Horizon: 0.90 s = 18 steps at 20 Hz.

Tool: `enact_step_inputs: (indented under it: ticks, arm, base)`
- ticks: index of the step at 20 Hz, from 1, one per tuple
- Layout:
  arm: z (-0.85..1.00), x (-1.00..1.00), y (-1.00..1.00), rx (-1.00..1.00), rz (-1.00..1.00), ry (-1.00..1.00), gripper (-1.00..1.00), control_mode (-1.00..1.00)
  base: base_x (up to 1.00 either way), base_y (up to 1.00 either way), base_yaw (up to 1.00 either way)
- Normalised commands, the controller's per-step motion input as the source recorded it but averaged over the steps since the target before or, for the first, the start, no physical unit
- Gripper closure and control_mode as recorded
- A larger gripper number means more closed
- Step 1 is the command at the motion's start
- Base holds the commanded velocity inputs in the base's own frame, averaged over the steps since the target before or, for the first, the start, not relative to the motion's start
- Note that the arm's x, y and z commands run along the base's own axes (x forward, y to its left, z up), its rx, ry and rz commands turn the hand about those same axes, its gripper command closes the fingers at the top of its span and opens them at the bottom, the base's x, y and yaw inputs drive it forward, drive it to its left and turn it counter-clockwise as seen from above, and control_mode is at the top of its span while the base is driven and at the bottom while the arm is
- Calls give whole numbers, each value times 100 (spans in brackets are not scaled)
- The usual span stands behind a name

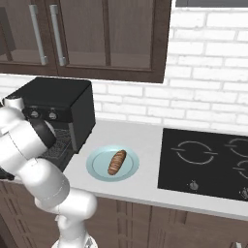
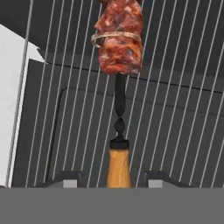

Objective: Pick up the kebab skewer and baguette bread, and place them inside the toaster oven. Close the toaster oven door and start by setting the timer.

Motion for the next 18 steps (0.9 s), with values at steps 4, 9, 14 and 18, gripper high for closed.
enact_step_inputs:
  ticks: [4,9,14,18]
  arm:
    - [7,-55,0,0,0,-3,-100,-100]
    - [54,-32,-18,0,0,-7,-100,-100]
    - [52,-57,-69,0,0,-2,-100,-100]
    - [21,-76,-100,0,0,0,-100,-100]
  base:
    - [0,0,0]
    - [0,0,0]
    - [0,0,0]
    - [0,0,0]
